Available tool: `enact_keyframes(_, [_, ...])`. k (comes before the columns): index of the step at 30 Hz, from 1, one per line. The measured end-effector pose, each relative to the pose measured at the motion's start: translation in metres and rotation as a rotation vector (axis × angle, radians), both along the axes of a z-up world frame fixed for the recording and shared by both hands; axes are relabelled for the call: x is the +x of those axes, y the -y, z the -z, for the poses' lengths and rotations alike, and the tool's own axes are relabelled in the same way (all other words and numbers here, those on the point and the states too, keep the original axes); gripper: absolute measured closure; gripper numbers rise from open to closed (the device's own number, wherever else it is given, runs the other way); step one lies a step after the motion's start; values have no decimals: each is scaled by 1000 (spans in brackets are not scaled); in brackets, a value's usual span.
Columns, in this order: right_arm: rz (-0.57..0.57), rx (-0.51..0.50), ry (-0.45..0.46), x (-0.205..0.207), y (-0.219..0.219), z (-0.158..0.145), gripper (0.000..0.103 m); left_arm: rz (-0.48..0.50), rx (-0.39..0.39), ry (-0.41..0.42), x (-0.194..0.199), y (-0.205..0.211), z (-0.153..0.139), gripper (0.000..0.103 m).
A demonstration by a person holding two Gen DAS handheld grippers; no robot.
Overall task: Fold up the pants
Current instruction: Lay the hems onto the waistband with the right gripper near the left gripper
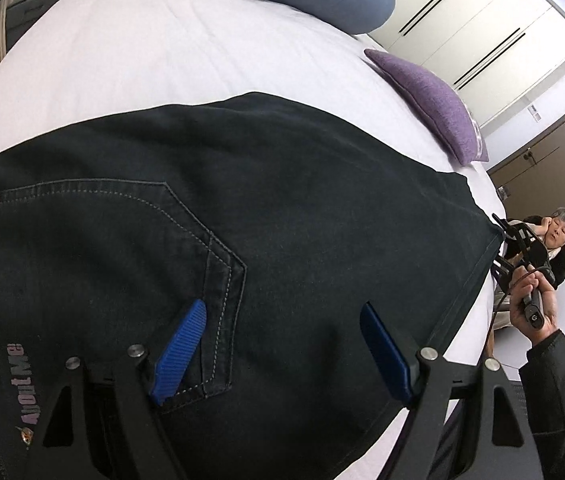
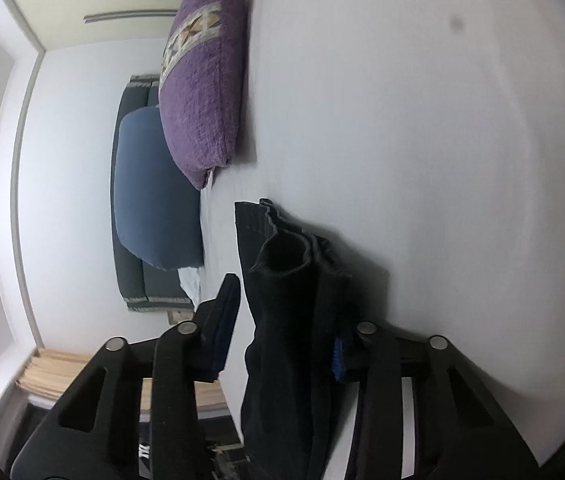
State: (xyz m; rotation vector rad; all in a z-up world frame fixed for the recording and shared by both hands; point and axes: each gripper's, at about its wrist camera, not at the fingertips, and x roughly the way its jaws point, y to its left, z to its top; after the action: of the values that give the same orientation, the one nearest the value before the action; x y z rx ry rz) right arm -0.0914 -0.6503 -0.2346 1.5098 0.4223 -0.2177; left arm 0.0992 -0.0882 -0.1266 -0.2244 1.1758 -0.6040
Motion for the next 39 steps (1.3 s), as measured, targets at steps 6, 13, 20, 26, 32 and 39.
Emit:
enact_keyframes(6, [16,-50,-21,4,10,3,96,-15,-63,-29,2,-13,4,22])
enact_keyframes(13, [-11,-147,-94,32,22,-7,96,-13,-66,-22,1,-18,2,22])
enact_keyframes(20, [-48,-346,-195,60,5,-44,97,-20,-99,-35,3,-22,3,22])
enact_keyframes(26, [-451,-918,-265,106,-135,-122,97,-36,-131,-35,4,-31,4,22])
enact_keyframes(32, [-920,-1309,-393,134,-301,-65,97,-63,-155,-52,3,-39,1,21])
enact_keyframes(39, [-872,-1339,-416,137,-304,-53,97,-104,-259,-91,11,-37,-13,12])
